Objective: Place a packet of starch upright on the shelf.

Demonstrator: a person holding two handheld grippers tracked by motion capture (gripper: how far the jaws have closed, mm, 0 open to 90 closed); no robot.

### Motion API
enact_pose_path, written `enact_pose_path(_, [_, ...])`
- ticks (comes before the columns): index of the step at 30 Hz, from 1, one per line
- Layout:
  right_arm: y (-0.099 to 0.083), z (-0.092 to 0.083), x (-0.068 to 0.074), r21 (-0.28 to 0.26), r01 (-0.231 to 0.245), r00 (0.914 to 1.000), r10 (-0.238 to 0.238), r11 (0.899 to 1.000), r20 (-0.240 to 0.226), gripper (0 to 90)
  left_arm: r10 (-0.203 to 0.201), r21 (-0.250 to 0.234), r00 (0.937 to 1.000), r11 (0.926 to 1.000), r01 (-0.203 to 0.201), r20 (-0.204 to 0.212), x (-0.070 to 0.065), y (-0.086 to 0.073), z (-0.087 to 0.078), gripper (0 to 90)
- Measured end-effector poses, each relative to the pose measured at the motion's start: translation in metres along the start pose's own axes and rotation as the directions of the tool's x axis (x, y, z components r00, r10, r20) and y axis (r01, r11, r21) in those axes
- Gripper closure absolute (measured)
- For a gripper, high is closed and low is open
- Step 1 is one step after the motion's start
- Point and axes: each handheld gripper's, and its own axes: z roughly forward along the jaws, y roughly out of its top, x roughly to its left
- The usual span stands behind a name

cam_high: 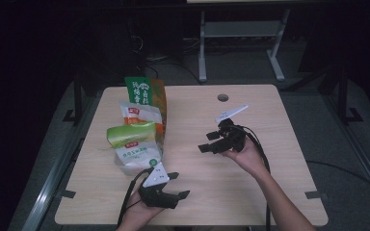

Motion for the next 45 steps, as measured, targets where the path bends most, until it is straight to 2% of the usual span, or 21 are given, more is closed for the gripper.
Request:
enact_pose_path(18, [-0.038, -0.028, -0.015, -0.011, -0.076, 0.9954, 0.077, 0.997, 0.058, 29.0, -0.002, 0.003, 1.0, 1.0, 0.002, 0.006, 0.003, 0.001, 0.0, 28.6])
enact_pose_path(24, [-0.05, -0.037, -0.016, -0.031, -0.088, 0.9934, 0.09, 0.996, 0.071, 29.0, -0.003, -0.007, 1.0, 1.0, 0.003, 0.002, 0.004, 0.001, 0.0, 28.6])
enact_pose_path(33, [-0.066, -0.047, -0.018, -0.032, -0.11, 0.9899, 0.112, 0.993, 0.087, 28.5, 0.001, -0.003, 1.0, 1.0, -0.001, -0.001, 0.005, 0.001, 0.0, 28.6])
enact_pose_path(38, [-0.078, -0.052, -0.019, -0.036, -0.123, 0.9872, 0.126, 0.992, 0.097, 28.3, -0.003, -0.005, 1.0, 1.0, 0.003, 0.001, 0.005, 0.001, 0.0, 28.6])
enact_pose_path(40, [-0.084, -0.055, -0.019, -0.039, -0.127, 0.9864, 0.13, 0.991, 0.101, 28.3, 0.016, 0.003, 0.9999, 0.9999, -0.016, -0.001, 0.007, 0.001, 0.0, 28.6])
enact_pose_path(45, [-0.098, -0.061, -0.019, -0.042, -0.148, 0.9823, 0.151, 0.988, 0.11, 28.3, 0.005, 0.004, 1.0, 1.0, -0.005, 0.002, 0.006, 0.001, 0.0, 28.5])
